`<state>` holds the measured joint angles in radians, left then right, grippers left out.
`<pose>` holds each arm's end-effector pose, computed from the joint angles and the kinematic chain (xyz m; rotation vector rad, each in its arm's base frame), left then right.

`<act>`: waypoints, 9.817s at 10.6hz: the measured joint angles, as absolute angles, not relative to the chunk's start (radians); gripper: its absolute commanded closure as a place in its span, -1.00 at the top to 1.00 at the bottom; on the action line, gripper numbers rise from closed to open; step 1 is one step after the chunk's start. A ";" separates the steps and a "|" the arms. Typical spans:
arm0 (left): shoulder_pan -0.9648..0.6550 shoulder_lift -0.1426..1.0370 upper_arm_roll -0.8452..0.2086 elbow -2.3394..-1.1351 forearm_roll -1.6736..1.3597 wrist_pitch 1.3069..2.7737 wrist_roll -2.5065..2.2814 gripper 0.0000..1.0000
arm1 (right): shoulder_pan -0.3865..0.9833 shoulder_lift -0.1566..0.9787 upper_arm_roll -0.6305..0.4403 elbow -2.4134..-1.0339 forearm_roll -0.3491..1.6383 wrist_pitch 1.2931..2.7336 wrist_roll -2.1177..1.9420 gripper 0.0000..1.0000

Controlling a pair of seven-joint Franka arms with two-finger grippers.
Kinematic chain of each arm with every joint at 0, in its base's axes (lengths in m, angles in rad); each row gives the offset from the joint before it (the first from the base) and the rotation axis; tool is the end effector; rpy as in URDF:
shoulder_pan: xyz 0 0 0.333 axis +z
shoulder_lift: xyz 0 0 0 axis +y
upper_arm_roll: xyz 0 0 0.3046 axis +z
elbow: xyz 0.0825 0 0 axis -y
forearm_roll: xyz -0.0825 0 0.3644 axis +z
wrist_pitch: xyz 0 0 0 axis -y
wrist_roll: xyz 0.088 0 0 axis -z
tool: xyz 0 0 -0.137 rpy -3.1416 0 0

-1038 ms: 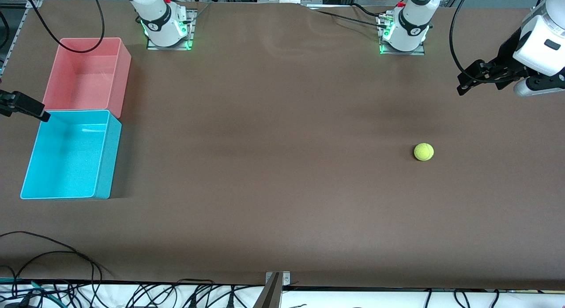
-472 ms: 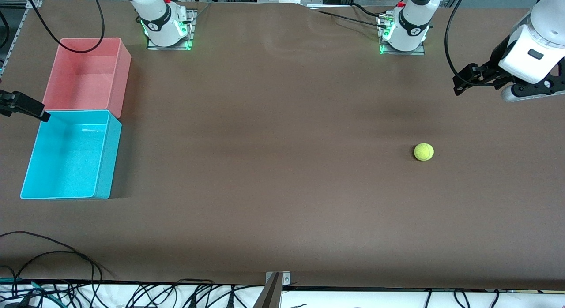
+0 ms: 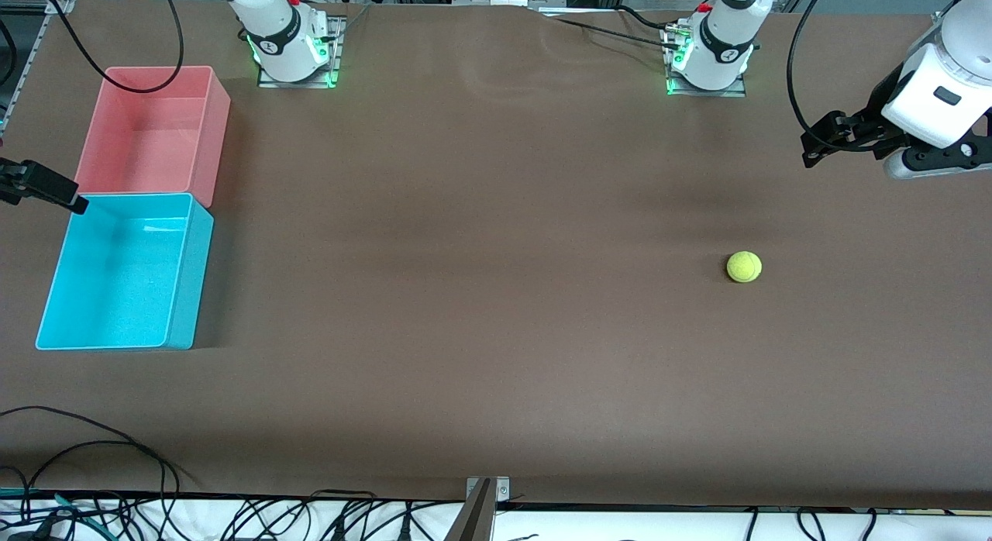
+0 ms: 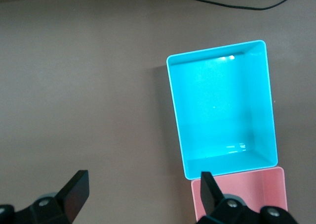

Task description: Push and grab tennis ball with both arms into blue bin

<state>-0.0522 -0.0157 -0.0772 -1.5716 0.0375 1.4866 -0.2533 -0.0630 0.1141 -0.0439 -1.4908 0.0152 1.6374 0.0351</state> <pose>0.5155 -0.0619 0.5841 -3.0829 -0.1942 0.0938 0.5731 -0.0582 0.5623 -3.1242 0.2228 -0.0516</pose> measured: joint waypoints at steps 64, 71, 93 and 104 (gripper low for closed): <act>0.085 -0.108 -0.042 -2.276 0.038 2.181 0.141 1.00 | -0.063 0.130 -0.043 -1.491 0.015 1.637 0.070 1.00; 0.129 -0.108 -0.042 -2.368 0.038 2.267 0.813 0.97 | -0.063 0.131 -0.043 -1.491 0.015 1.637 0.071 1.00; 0.219 0.197 -0.021 -2.359 0.038 2.482 1.699 -1.00 | -0.063 0.138 -0.043 -1.491 0.015 1.637 0.071 1.00; 0.166 0.424 -0.029 -2.166 -0.057 2.494 1.696 -1.00 | -0.063 0.138 -0.043 -1.491 0.015 1.637 0.071 1.00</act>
<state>0.1664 0.4235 -0.0286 -2.1663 -0.0569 2.4942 1.6959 -0.0626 0.1378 -0.0431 -1.4908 0.0154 1.6369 0.0706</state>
